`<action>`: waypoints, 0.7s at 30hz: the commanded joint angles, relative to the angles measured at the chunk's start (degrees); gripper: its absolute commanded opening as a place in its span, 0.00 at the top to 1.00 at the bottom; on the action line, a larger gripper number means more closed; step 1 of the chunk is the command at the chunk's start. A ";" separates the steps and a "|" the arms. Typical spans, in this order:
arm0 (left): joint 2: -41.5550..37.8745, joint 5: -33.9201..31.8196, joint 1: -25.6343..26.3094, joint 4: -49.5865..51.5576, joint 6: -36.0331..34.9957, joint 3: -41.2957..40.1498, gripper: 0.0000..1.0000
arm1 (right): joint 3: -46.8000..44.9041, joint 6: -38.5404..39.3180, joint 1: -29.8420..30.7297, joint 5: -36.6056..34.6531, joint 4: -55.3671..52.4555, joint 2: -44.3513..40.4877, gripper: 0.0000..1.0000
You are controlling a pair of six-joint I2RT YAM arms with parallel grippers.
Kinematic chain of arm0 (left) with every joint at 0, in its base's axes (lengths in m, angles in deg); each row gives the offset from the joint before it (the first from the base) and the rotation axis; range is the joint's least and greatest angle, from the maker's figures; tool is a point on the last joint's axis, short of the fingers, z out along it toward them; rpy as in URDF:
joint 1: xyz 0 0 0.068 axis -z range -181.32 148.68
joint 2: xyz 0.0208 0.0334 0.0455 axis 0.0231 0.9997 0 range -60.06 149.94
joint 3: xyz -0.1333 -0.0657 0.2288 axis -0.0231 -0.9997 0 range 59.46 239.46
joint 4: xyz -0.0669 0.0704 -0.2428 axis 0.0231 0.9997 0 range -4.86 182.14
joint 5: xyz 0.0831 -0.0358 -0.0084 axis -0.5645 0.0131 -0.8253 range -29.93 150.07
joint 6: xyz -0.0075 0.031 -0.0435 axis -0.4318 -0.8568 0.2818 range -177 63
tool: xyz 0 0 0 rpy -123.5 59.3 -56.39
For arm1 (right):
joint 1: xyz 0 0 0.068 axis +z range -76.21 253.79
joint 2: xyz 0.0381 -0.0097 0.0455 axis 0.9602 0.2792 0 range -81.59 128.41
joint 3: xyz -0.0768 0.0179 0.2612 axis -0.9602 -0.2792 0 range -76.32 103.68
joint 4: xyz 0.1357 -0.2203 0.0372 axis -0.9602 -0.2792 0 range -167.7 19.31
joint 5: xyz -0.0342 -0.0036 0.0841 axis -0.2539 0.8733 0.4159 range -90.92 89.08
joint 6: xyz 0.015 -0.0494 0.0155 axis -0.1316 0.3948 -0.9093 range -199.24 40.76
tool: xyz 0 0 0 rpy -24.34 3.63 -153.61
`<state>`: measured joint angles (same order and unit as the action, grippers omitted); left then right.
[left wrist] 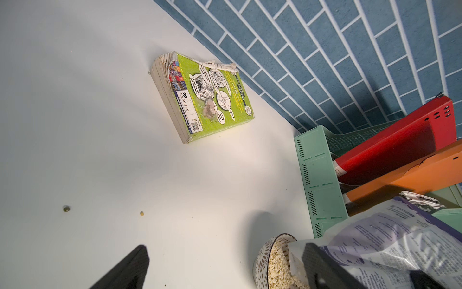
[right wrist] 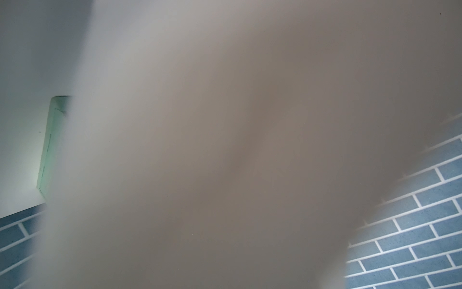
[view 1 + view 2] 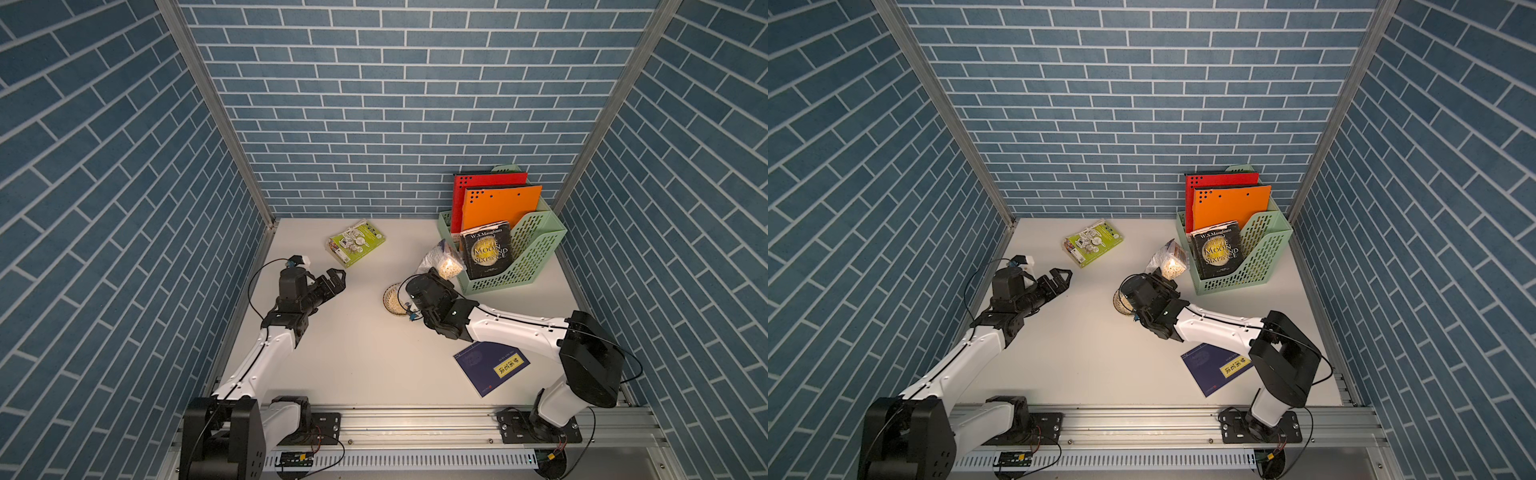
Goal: Pour the oats into the breakfast bowl
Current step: Pour the oats into the bowl.
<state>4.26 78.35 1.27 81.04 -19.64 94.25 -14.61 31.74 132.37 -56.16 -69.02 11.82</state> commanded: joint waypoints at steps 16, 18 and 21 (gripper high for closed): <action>-0.25 0.00 -0.39 0.76 -1.15 1.21 0.01 | 4.09 2.49 -0.36 -3.80 4.77 -3.44 1.00; -0.23 0.01 -0.39 0.67 -1.15 1.33 0.00 | 4.99 2.66 -0.40 -3.96 4.66 -3.49 1.00; -0.24 -0.07 -0.37 0.67 -1.15 1.18 0.01 | 3.91 2.58 -0.17 -4.04 4.78 -3.26 1.00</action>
<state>4.23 78.30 1.27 81.44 -19.81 94.25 -13.03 32.07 132.22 -56.58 -68.50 10.66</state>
